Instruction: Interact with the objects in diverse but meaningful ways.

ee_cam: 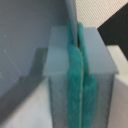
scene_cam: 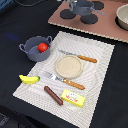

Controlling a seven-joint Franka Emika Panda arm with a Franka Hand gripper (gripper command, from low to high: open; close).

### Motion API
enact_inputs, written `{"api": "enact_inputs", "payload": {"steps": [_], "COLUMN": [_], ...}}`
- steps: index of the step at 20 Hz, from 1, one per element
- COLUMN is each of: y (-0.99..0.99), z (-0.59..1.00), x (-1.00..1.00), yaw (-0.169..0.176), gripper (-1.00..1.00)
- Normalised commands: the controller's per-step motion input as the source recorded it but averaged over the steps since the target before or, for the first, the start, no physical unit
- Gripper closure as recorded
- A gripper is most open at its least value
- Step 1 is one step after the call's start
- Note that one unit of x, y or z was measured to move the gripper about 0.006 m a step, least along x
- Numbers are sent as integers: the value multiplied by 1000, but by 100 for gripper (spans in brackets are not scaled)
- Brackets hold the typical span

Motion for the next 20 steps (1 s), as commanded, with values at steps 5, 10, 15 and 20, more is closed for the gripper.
{"api": "enact_inputs", "payload": {"steps": [5, 10, 15, 20], "y": [-737, -523, -426, -520], "z": [0, 0, 0, 49], "x": [-307, -258, -218, -230], "yaw": [7, 88, 129, 96], "gripper": [100, 100, 100, 100]}}
